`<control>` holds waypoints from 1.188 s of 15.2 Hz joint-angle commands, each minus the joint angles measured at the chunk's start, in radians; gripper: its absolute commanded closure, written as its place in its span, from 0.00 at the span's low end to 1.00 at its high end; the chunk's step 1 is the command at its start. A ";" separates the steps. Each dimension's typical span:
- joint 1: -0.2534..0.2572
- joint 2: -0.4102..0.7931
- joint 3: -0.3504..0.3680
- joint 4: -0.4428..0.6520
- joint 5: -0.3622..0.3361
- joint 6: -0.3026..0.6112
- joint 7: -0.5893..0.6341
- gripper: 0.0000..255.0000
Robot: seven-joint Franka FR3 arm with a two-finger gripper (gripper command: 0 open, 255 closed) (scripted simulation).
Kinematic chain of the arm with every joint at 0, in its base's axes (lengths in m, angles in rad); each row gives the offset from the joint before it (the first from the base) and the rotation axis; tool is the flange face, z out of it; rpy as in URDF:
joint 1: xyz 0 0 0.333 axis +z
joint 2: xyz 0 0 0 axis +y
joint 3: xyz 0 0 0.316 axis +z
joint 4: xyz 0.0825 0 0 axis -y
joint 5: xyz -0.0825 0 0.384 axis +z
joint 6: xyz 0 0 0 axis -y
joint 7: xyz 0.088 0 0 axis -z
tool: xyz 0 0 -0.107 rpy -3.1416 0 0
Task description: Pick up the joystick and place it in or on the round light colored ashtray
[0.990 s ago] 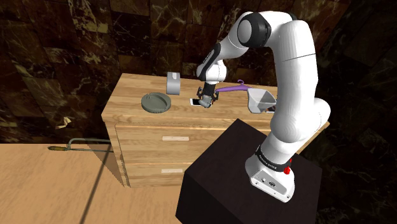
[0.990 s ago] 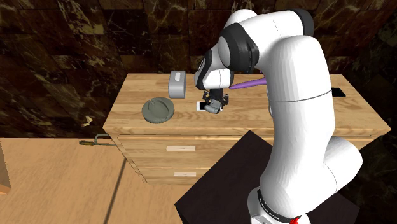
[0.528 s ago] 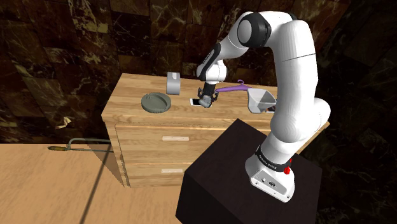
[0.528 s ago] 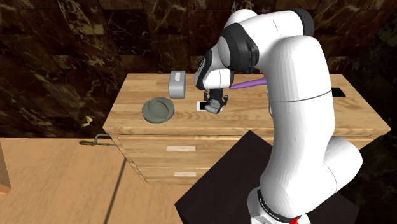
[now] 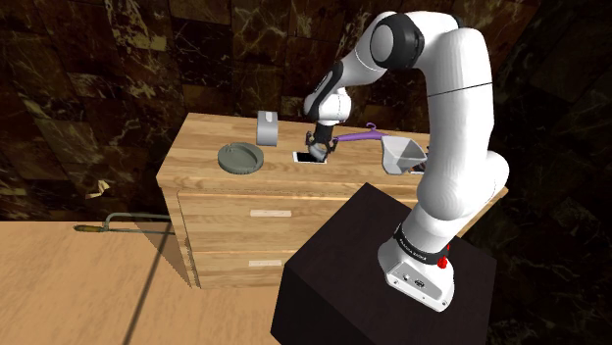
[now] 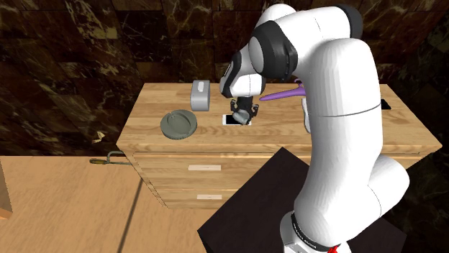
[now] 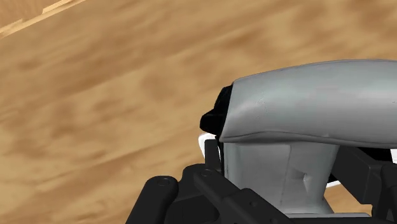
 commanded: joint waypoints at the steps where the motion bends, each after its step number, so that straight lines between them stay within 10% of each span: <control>1: 0.006 -0.024 -0.007 -0.007 -0.007 -0.017 0.005 1.00; 18: 0.097 -0.138 -0.026 0.021 -0.062 -0.154 0.130 1.00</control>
